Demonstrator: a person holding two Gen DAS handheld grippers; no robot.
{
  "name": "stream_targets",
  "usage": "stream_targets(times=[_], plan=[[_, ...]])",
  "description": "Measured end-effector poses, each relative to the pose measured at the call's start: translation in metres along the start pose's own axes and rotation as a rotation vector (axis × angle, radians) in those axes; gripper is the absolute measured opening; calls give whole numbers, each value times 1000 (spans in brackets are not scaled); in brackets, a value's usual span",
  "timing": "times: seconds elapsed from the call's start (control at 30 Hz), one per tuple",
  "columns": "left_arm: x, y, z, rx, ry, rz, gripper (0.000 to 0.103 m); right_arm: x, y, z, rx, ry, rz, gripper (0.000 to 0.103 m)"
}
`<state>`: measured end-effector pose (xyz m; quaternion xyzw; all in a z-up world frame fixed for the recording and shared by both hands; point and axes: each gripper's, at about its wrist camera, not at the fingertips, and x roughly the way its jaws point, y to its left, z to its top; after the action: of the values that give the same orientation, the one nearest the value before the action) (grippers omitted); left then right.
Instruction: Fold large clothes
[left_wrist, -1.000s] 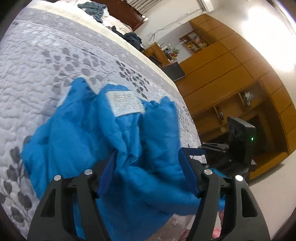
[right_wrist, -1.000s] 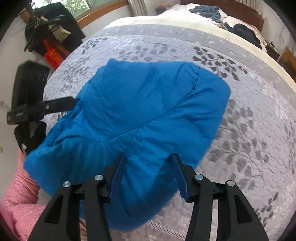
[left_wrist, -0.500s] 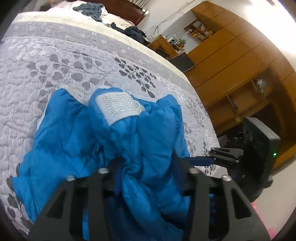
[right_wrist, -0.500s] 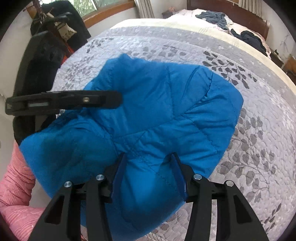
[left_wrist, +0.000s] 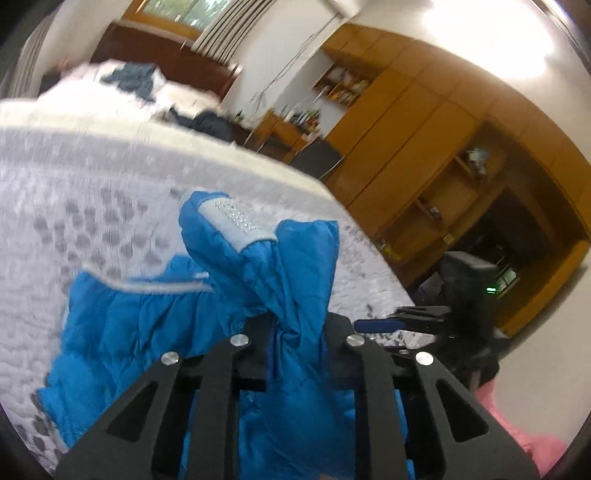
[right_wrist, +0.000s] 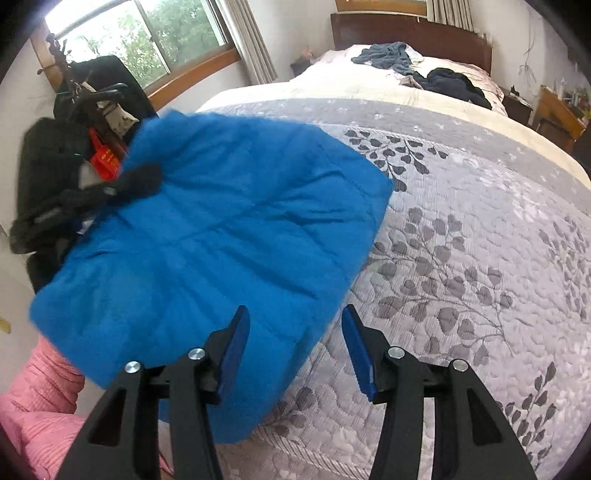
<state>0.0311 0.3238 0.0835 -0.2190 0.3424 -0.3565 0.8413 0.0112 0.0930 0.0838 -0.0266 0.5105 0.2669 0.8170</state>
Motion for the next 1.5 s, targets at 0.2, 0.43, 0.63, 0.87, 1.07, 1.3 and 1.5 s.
stream_targets(times=[0.2, 0.43, 0.63, 0.87, 1.07, 1.3, 1.5], plan=[[-66, -4, -5, 43, -120, 10, 15, 2, 20, 6, -43, -8, 33, 55], [-105, 69, -40, -123, -137, 79, 15, 23, 61, 12, -110, 54, 91, 59], [-96, 127, -78, -228, -106, 90, 17, 57, 97, 9, -151, 143, 80, 60], [-79, 127, -89, -191, -80, 178, 25, 77, 103, 3, -145, 160, 0, 70], [-112, 107, -81, -185, -81, 287, 34, 63, 98, 3, -97, 156, 35, 67], [-162, 27, -98, -88, -119, 240, 42, 35, 103, -15, -109, 149, 27, 67], [-141, -11, -106, -26, -33, 267, 40, 31, 118, -26, -150, 149, 38, 67]])
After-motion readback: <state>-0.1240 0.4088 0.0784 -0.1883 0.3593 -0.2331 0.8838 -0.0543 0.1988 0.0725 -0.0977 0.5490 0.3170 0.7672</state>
